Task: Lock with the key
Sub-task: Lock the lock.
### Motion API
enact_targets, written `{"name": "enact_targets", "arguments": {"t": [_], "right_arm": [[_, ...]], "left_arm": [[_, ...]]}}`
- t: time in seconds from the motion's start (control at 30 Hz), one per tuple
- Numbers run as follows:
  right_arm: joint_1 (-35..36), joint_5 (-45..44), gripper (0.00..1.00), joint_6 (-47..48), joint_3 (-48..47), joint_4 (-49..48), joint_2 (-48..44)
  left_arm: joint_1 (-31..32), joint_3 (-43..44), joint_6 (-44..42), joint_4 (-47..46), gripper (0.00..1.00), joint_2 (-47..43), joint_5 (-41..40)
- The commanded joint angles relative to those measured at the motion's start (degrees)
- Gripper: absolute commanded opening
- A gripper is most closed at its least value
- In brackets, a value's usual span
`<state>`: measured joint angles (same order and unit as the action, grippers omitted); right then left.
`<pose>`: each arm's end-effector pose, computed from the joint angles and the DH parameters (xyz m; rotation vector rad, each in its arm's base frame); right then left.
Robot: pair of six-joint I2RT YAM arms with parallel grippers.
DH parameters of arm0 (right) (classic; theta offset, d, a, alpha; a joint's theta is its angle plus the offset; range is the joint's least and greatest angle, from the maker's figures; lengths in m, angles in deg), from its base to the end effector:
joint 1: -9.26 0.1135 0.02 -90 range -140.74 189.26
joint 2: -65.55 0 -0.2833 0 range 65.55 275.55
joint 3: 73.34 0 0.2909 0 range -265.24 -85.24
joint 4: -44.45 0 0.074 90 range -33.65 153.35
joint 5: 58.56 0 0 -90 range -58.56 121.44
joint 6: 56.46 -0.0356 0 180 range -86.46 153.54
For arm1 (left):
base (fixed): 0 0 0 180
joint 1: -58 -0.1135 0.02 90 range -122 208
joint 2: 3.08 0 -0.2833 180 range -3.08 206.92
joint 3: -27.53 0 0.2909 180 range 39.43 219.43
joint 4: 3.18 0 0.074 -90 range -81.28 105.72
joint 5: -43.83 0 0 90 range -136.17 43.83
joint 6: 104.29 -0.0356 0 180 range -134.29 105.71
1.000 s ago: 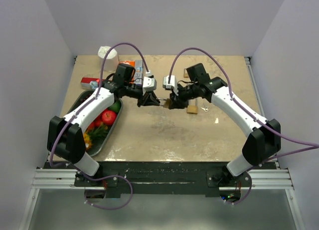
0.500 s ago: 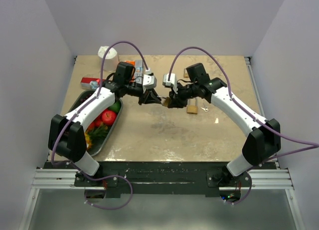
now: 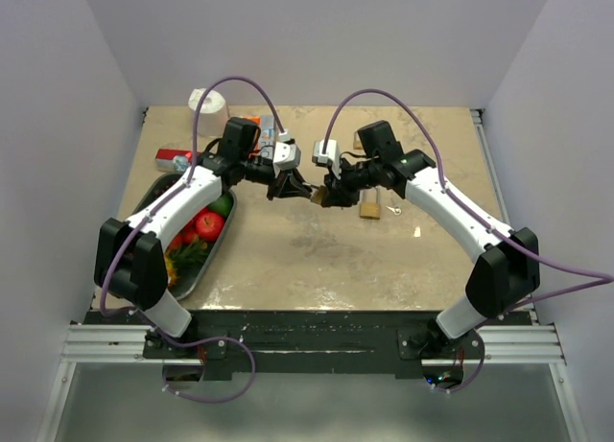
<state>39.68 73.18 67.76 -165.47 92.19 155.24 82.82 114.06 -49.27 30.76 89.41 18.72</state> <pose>0.3155 0.2128 0.3377 -1.4819 1.6911 0.8162 0.3404 -0.1930 0.3092 1.4630 1.3909 -1.1452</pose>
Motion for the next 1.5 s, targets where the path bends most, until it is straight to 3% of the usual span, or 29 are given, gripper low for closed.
{"name": "enact_targets", "arguments": {"t": [0.0,0.2,0.43,0.6,0.8,0.83,0.87,0.93,0.97,1.0,1.1,1.27,1.37,1.47], "right_arm": [[7.6,21.2,0.0,-2.5,-6.8,-39.3,-1.2],[7.6,22.9,0.0,0.2,-8.0,-39.7,-0.2],[7.0,21.7,0.0,-5.3,-6.4,-47.4,-0.6],[6.6,21.3,0.0,-2.8,-5.4,-42.0,-2.1],[3.9,14.3,0.02,-2.3,2.3,-32.9,-7.5],[3.1,13.4,0.07,-2.7,3.3,-31.7,-8.3],[2.7,11.3,0.23,-3.5,5.5,-31.6,-9.1],[1.1,10.0,0.47,-5.6,7.4,-31.5,-11.1],[0.5,8.7,0.68,-7.0,9.1,-32.0,-11.6],[-0.1,8.3,0.74,-9.5,9.6,-32.4,-12.2],[-3.2,7.3,0.85,-14.1,10.8,-32.1,-12.7],[-6.3,4.7,0.9,-19.3,12.7,-33.4,-14.7],[-6.5,0.8,0.99,-25.3,16.3,-39.9,-17.1],[-6.6,2.0,0.99,-28.5,17.6,-43.1,-17.0]], "left_arm": [[7.4,1.3,-5.0,0.3,0.0,4.0,11.7],[8.1,3.4,-11.5,7.6,0.0,6.2,12.8],[8.1,3.0,-13.0,11.1,0.0,6.6,13.0],[7.1,4.0,-14.1,12.0,0.0,5.9,10.8],[0.2,0.7,0.0,-1.4,0.0,-0.7,5.3],[-0.9,-0.9,4.9,-7.1,0.0,-1.6,4.9],[-3.0,-1.2,6.6,-8.9,0.0,-2.3,5.0],[-5.0,-0.4,8.4,-9.7,0.0,-3.0,5.3],[-5.5,0.2,8.4,-9.0,0.0,-3.3,5.2],[-6.0,0.5,10.0,-9.3,0.0,-3.4,5.3],[-7.1,1.2,13.3,-11.2,0.0,-4.3,4.9],[-7.9,1.0,20.8,-18.2,0.0,-6.1,4.4],[-7.9,1.0,26.8,-25.1,0.0,-7.3,3.9],[-7.9,1.2,34.5,-32.4,0.0,-7.8,3.4]]}}
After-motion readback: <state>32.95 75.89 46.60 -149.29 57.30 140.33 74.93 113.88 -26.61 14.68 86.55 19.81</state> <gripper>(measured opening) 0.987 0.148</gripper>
